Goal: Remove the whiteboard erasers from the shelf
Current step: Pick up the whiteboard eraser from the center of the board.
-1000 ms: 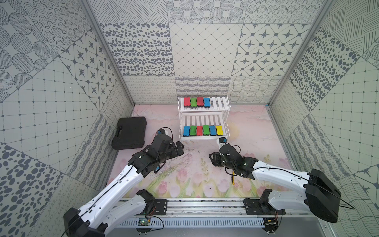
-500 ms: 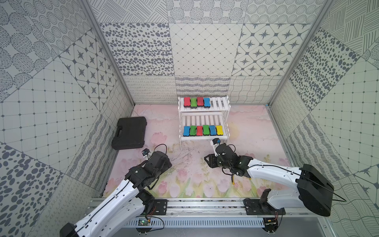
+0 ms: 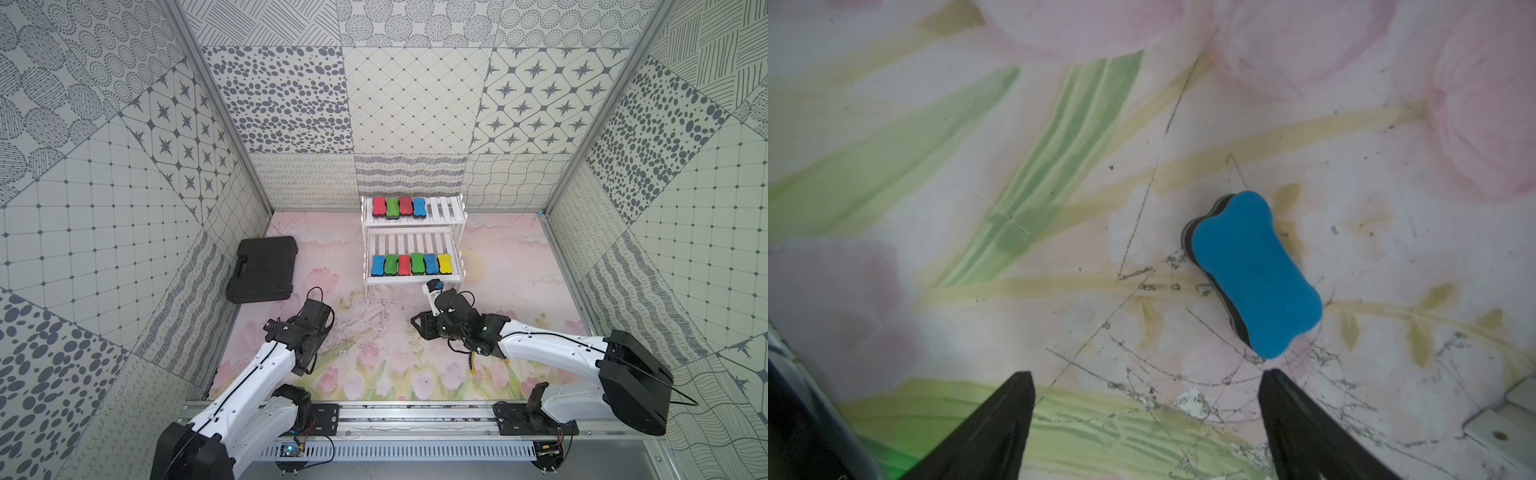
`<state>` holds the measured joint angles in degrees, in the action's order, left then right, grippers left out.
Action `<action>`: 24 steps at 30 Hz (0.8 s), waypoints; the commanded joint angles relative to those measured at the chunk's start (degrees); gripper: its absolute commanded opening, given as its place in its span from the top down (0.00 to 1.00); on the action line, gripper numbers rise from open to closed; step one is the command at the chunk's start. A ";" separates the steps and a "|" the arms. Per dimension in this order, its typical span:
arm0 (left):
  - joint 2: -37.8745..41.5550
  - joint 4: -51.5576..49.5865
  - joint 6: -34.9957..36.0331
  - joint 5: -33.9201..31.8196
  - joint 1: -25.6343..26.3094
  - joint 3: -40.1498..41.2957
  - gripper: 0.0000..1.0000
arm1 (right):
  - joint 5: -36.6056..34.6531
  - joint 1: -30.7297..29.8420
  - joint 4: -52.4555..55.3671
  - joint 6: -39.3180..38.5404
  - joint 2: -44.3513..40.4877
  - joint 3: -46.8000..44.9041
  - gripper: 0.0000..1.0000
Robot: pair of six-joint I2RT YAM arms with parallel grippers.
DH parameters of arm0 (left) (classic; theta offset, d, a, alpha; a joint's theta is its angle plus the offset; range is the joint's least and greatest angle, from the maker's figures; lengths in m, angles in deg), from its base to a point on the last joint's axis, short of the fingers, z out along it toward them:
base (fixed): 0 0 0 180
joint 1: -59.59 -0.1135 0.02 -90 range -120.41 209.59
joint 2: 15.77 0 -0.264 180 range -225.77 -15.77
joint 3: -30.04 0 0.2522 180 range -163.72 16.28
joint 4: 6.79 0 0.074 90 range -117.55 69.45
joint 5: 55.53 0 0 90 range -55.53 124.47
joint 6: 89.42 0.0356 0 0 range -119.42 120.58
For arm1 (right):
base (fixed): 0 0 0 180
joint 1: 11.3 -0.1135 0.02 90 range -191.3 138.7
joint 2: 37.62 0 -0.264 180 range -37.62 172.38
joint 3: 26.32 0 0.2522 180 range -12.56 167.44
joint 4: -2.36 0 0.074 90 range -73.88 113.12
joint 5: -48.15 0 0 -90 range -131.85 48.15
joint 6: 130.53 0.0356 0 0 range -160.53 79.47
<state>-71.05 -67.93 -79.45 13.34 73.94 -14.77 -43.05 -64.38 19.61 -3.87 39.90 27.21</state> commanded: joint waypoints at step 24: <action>-17.11 10.81 -11.52 -4.59 -2.55 -5.14 0.00 | -3.73 0.26 -0.06 0.28 -8.18 -4.42 0.62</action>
<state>-85.02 -59.23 -90.44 11.44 72.02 -18.35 -45.76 -64.25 20.31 -3.71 33.60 23.63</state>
